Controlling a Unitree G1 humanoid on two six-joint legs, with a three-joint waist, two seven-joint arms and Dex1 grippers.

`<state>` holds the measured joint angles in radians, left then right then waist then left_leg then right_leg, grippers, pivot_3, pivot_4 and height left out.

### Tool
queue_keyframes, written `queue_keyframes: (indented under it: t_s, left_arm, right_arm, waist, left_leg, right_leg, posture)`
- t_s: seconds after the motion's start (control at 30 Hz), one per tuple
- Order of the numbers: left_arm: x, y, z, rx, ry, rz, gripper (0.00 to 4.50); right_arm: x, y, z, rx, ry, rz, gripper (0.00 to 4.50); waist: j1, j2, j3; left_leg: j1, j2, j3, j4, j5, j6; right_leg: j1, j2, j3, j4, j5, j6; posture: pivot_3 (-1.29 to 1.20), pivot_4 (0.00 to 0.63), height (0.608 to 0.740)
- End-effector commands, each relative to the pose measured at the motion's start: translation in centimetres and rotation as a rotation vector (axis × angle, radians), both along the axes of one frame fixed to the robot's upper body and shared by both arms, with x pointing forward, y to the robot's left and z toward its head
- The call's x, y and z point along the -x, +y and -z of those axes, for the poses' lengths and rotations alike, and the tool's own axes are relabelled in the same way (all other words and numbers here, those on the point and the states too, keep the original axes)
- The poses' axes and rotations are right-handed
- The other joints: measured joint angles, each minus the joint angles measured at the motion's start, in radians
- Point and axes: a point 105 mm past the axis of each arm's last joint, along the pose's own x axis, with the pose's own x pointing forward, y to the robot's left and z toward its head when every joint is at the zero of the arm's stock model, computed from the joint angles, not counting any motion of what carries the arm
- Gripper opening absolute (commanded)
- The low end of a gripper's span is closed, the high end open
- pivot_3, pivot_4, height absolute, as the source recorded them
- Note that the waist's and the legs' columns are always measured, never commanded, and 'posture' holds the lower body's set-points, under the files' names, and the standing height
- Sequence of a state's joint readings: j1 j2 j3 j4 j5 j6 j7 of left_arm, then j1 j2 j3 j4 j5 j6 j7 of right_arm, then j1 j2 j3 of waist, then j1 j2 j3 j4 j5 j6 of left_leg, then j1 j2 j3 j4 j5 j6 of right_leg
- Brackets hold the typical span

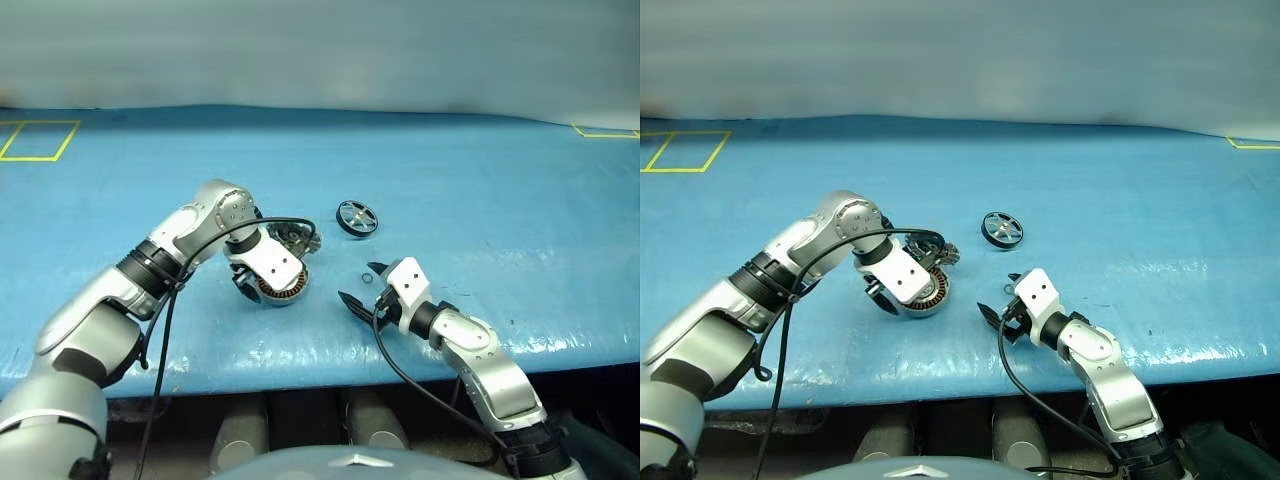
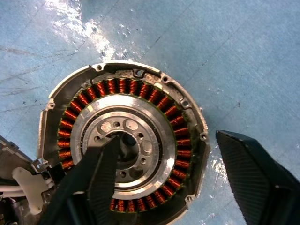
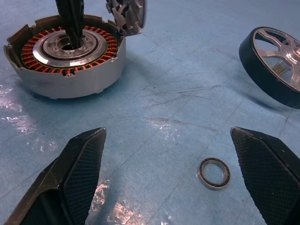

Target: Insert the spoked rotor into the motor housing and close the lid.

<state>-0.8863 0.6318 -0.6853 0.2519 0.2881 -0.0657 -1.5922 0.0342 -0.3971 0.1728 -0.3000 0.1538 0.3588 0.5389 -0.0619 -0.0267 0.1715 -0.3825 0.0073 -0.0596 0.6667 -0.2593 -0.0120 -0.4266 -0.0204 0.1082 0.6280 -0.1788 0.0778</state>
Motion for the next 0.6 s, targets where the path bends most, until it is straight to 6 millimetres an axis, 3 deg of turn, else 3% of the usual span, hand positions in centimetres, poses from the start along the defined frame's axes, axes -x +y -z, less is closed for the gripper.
queue_keyframes:
  t_s: [0.03, 0.43, 0.6]
  left_arm:
    - [0.2, -0.3, -1.9, 0.070, -0.012, -0.018, 4.06]
    - [2.2, 2.4, -4.8, 0.189, 0.064, -0.150, 4.06]
    - [2.6, 2.1, -5.9, 0.440, 0.125, -0.287, 4.06]
  right_arm:
    - [-0.2, 0.2, -1.0, -0.009, -0.038, -0.008, 4.50]
    - [-1.1, -0.8, -0.5, -0.031, -0.017, 0.069, 4.50]
    - [-1.9, -1.9, 0.3, -0.042, 0.013, 0.162, 4.50]
  waist:
    - [0.000, 0.000, 0.000]
    - [-0.004, 0.000, 0.000]
    - [-0.002, 0.000, 0.000]
  left_leg:
    - [0.000, 0.000, 0.000, 0.000, 0.000, 0.000]
    - [0.000, 0.000, 0.000, 0.000, 0.000, 0.000]
    - [0.000, 0.000, 0.000, 0.000, 0.000, 0.000]
  right_leg:
    - [0.000, 0.000, 0.000, 0.000, 0.000, 0.000]
    - [0.000, 0.000, 0.000, 0.000, 0.000, 0.000]
    - [0.000, 0.000, 0.000, 0.000, 0.000, 0.000]
  posture:
    - [0.00, 0.150, 0.740]
    - [0.00, 0.150, 0.740]
    - [0.00, 0.150, 0.740]
